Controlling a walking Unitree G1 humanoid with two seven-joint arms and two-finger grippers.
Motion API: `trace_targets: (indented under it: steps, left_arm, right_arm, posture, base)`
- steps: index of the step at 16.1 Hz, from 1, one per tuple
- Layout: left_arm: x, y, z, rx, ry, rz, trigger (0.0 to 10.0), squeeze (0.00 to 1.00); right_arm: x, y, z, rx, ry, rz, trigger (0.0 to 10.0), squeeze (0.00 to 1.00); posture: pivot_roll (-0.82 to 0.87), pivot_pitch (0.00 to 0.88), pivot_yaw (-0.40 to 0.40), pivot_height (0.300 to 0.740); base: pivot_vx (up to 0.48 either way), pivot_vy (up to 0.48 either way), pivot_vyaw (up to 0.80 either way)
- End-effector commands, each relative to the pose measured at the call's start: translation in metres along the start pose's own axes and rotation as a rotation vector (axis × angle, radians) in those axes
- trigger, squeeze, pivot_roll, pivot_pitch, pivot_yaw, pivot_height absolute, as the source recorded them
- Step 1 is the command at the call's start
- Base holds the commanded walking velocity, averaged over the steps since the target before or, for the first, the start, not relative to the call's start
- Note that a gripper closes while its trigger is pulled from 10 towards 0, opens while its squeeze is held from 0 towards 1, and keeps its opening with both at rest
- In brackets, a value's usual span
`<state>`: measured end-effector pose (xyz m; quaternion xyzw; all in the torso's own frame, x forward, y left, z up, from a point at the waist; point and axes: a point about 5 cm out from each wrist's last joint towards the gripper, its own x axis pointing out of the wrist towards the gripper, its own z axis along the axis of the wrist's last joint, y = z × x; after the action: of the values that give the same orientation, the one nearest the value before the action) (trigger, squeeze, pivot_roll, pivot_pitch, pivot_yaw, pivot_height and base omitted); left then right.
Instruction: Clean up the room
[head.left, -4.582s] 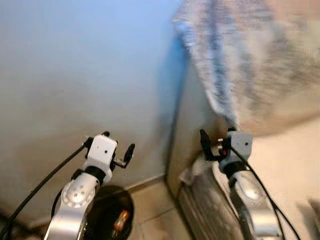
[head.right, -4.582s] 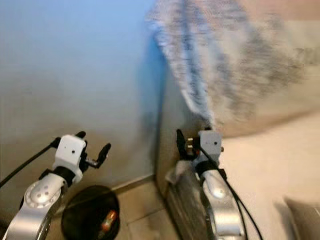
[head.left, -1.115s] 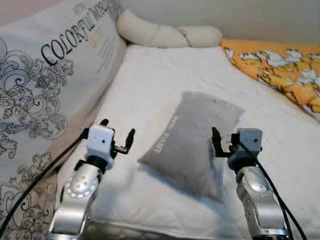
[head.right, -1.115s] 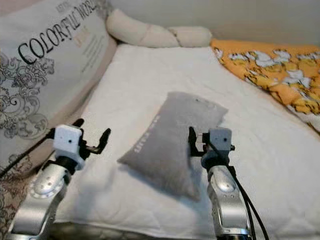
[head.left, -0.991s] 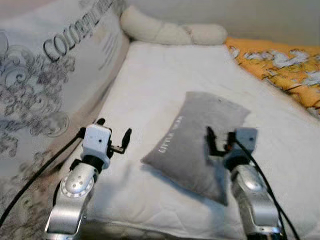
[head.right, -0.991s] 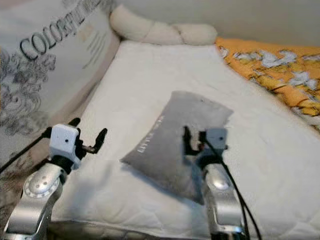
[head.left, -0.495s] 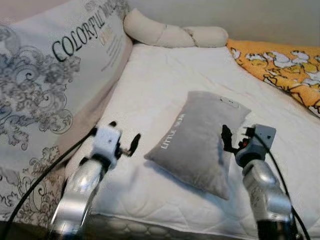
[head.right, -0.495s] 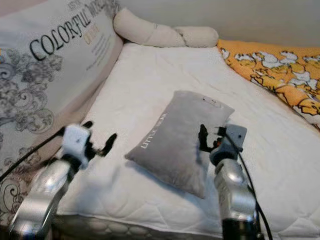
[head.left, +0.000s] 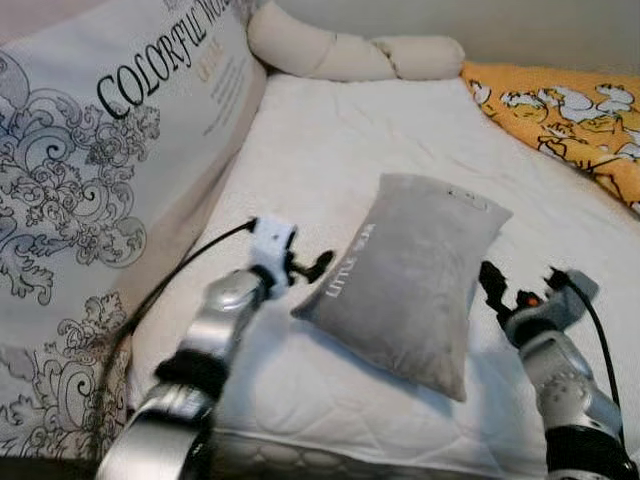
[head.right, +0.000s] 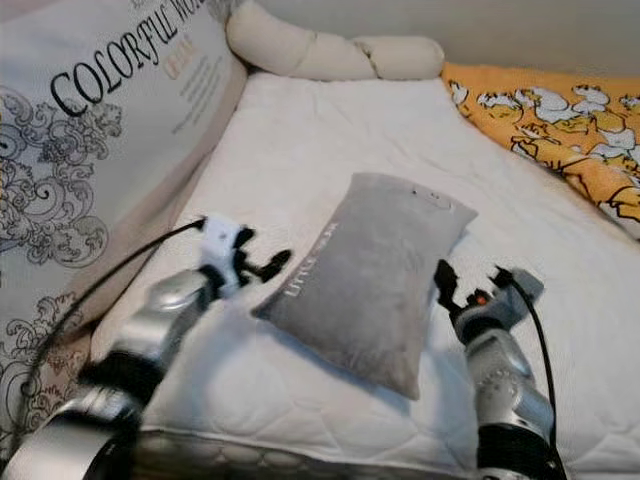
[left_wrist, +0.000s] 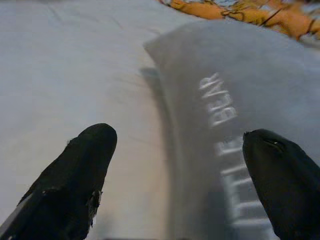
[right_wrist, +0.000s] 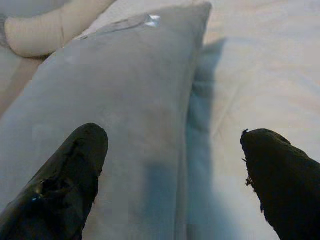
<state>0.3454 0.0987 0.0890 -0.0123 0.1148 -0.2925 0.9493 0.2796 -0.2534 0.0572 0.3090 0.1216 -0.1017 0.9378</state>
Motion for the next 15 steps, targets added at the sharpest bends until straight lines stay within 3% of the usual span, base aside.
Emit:
trace_targets:
  steps: [1, 3, 5, 7, 9, 11, 12, 13, 14, 15]
  left_arm:
    - [0.001, 0.001, -0.001, -0.041, -0.006, -0.002, 10.0, 0.00]
    - [0.012, -0.011, -0.006, -0.185, -0.003, -0.026, 10.0, 0.00]
    - [0.023, -0.030, -0.014, -0.401, 0.010, -0.063, 10.0, 0.00]
    - [0.028, -0.047, -0.023, -0.501, 0.048, -0.078, 10.0, 0.00]
    - [0.029, -0.062, -0.036, -0.522, 0.110, -0.100, 10.0, 0.00]
    - [0.027, -0.077, -0.046, -0.489, 0.168, -0.181, 10.0, 0.00]
    - [0.026, -0.084, -0.052, -0.456, 0.202, -0.226, 5.7, 0.00]
    - [0.025, -0.087, -0.054, -0.421, 0.223, -0.247, 0.0, 0.00]
    - [0.025, -0.085, -0.054, -0.403, 0.217, -0.234, 0.0, 0.00]
    - [0.026, -0.083, -0.053, -0.406, 0.204, -0.218, 0.0, 0.00]
  right_arm:
    - [-0.002, -0.004, 0.000, 0.036, 0.005, 0.005, 10.0, 1.00]
    - [-0.004, -0.005, -0.007, 0.115, 0.018, 0.053, 10.0, 1.00]
    - [-0.004, 0.002, -0.021, 0.198, 0.063, 0.122, 10.0, 1.00]
    - [-0.003, 0.006, -0.035, 0.238, 0.112, 0.145, 10.0, 1.00]
    - [-0.003, 0.015, -0.047, 0.289, 0.171, 0.221, 10.0, 1.00]
    - [-0.002, 0.018, -0.053, 0.259, 0.218, 0.236, 10.0, 1.00]
    - [0.000, 0.018, -0.054, 0.229, 0.224, 0.225, 10.0, 0.05]
    - [0.003, 0.018, -0.054, 0.206, 0.220, 0.214, 3.6, 0.00]
    - [0.005, 0.018, -0.054, 0.157, 0.212, 0.201, 0.4, 0.00]
    - [0.007, 0.020, -0.053, 0.131, 0.199, 0.208, 0.0, 0.00]
  posture:
    - [-0.04, 0.031, 0.033, 0.740]
    - [-0.07, 0.048, 0.047, 0.740]
    - [-0.10, 0.064, 0.061, 0.740]
    - [-0.11, 0.068, 0.069, 0.740]
    - [-0.12, 0.069, 0.073, 0.740]
    - [-0.12, 0.070, 0.073, 0.740]
    - [-0.12, 0.066, 0.070, 0.740]
    - [-0.11, 0.061, 0.070, 0.740]
    - [-0.11, 0.061, 0.070, 0.740]
    - [-0.11, 0.055, 0.066, 0.740]
  base:
    - [0.000, 0.000, 0.00]
    - [0.000, 0.000, 0.00]
    - [0.000, 0.000, 0.00]
    - [0.000, 0.000, 0.00]
    - [0.000, 0.000, 0.00]
    - [0.000, 0.000, 0.00]
    - [0.000, 0.000, 0.00]
    - [0.000, 0.000, 0.00]
    - [0.000, 0.000, 0.00]
    - [0.000, 0.000, 0.00]
